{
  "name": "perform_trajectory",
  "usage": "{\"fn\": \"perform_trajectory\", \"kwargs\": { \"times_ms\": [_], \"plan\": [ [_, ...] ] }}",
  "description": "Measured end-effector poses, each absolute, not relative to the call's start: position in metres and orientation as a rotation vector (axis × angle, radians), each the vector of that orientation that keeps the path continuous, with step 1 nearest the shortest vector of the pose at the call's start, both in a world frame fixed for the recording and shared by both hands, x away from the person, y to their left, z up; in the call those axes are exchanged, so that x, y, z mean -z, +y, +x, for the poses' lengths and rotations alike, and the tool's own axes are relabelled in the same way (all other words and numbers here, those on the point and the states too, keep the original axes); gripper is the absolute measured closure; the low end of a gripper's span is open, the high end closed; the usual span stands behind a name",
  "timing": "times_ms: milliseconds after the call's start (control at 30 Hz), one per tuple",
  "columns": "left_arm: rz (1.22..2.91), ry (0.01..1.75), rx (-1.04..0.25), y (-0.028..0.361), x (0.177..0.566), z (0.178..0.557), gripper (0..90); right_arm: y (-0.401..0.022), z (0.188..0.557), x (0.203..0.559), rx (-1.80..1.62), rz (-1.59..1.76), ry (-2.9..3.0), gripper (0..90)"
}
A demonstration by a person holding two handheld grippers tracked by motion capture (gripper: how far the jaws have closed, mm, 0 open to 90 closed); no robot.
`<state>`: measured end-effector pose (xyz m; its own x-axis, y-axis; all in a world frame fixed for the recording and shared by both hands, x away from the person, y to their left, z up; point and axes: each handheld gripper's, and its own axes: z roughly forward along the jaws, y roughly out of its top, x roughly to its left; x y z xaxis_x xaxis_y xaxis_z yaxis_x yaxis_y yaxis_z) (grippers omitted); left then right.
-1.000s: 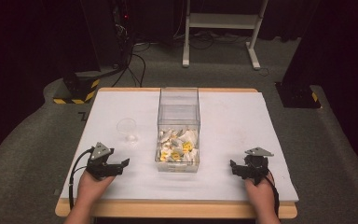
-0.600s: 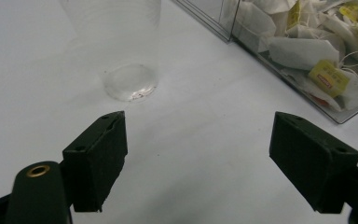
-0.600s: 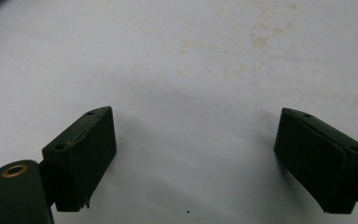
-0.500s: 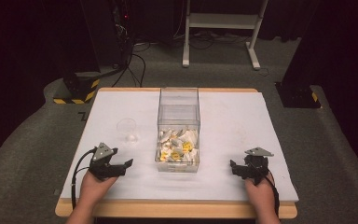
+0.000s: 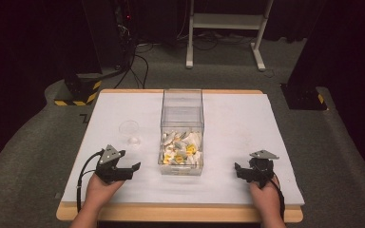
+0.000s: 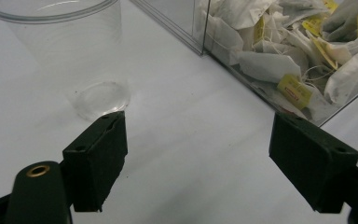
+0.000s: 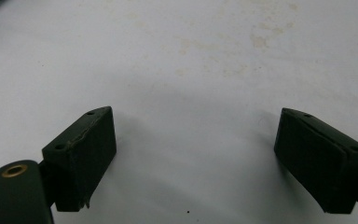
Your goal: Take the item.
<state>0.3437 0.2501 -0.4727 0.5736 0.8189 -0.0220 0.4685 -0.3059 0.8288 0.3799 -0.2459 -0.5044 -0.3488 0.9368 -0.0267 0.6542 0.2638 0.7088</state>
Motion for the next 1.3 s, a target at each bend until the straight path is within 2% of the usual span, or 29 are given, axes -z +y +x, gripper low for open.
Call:
{"fn": "perform_trajectory", "kwargs": {
  "times_ms": [733,1300],
  "plan": [
    [1.912,0.979,-0.498,0.237,0.454,0.350,20.0,-0.246,0.380,0.504,-0.848,1.438,2.093,12.8],
    [1.856,0.926,-0.424,0.222,0.433,0.357,19.8,-0.246,0.380,0.504,-0.848,1.438,2.095,12.8]
  ]
}}
